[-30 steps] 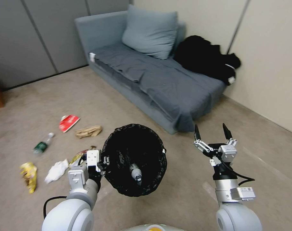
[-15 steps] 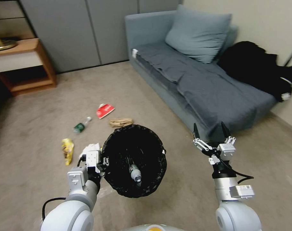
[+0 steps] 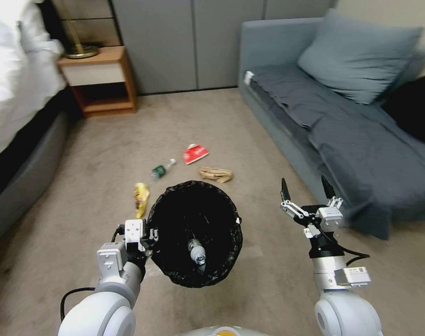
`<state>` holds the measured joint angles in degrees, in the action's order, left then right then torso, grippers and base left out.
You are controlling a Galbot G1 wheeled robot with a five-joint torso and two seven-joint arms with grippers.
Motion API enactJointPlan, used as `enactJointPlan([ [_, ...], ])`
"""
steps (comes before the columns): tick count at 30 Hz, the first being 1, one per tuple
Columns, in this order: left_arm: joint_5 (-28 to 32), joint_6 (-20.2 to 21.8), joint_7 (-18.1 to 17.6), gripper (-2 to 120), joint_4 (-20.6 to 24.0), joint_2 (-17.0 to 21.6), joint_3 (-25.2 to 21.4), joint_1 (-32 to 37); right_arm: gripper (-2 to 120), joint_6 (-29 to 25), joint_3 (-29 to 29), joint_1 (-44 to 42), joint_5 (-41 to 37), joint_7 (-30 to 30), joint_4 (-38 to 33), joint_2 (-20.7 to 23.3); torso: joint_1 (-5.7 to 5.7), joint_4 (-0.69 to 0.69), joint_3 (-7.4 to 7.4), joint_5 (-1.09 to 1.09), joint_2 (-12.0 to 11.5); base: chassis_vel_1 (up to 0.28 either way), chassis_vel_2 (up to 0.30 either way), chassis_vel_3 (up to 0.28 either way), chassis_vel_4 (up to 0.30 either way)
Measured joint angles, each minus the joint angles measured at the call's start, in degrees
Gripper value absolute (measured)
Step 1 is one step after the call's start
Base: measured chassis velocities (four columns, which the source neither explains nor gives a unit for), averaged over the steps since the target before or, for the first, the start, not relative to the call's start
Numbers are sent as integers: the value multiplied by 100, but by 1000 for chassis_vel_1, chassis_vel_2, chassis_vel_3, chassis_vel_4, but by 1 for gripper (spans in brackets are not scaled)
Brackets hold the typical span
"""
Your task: Pick up the trash bin, then pick up the garbage from the floor and place it into the trash bin.
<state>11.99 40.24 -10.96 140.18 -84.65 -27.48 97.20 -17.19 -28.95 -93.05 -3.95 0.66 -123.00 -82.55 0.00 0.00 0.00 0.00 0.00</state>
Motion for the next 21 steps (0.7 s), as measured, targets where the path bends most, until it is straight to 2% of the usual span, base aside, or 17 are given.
enactJointPlan([
  [14, 15, -7, 0, 0, -23, 0, -6, -6, 98, -26, 3, -5, -2, -71, 46, -59, 0, 1, 0, 0, 0, 123, 123, 124, 123],
  [21, 14, -32, 0, 0, -17, -10, 6, 18, 97, -80, -35, -57, 5, -92, 38, -69, 0, -1, 0, 0, 0, 40, 23, 32, 35],
])
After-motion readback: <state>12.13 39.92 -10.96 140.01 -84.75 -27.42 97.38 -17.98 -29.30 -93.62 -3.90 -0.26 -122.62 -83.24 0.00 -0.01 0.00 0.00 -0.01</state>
